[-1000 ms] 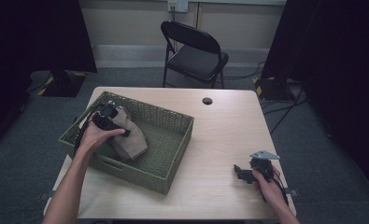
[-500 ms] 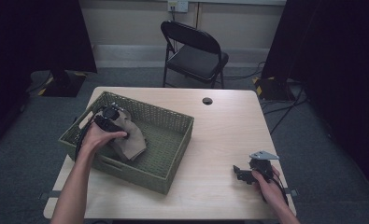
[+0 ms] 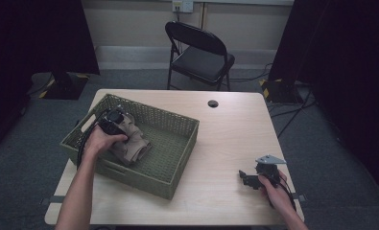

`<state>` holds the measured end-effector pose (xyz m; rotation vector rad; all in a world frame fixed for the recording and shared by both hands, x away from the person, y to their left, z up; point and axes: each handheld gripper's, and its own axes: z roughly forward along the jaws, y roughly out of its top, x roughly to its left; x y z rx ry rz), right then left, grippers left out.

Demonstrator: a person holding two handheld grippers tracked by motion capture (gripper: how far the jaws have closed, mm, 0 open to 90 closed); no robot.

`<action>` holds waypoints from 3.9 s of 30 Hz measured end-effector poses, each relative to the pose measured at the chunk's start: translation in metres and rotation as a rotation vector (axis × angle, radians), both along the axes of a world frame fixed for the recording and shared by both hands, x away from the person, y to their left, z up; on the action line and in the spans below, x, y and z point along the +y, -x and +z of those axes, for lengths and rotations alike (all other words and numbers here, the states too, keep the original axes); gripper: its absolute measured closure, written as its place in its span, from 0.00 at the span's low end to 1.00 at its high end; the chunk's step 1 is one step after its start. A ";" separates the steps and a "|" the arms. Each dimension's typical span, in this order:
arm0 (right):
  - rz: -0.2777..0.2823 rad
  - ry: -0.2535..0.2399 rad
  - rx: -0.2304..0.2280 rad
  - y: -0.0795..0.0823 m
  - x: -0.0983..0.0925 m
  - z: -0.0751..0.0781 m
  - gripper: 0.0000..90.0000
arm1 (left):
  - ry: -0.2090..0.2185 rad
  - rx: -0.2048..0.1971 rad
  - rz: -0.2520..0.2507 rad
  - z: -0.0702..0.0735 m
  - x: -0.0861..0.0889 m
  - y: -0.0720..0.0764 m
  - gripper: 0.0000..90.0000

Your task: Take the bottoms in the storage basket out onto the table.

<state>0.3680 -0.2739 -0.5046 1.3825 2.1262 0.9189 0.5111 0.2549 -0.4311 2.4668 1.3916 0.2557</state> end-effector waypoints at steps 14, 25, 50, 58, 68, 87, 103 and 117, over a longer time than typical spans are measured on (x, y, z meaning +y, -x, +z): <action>0.003 -0.001 -0.001 -0.001 0.001 0.000 0.12 | 0.050 -0.042 -0.064 0.015 0.002 0.009 0.76; 0.004 -0.001 -0.001 -0.001 0.001 0.000 0.12 | 0.137 -0.114 -0.140 0.030 -0.006 0.023 0.77; 0.004 0.000 -0.001 -0.001 0.001 0.000 0.12 | 0.246 -0.296 -0.150 0.051 0.007 0.057 0.79; 0.004 0.000 -0.001 -0.001 0.001 0.000 0.12 | 0.279 -0.323 -0.150 0.054 0.008 0.063 0.79; 0.004 0.000 -0.001 -0.001 0.001 0.000 0.12 | 0.335 -0.375 -0.143 0.063 0.014 0.071 0.79; 0.004 0.000 -0.002 0.000 0.001 0.000 0.12 | 0.450 -0.476 -0.109 0.079 0.024 0.084 0.79; 0.004 0.000 -0.001 0.000 0.001 0.000 0.12 | 0.537 -0.566 -0.099 0.097 0.034 0.096 0.80; 0.004 0.000 -0.001 0.000 0.001 0.000 0.12 | 0.596 -0.666 -0.058 0.114 0.038 0.107 0.80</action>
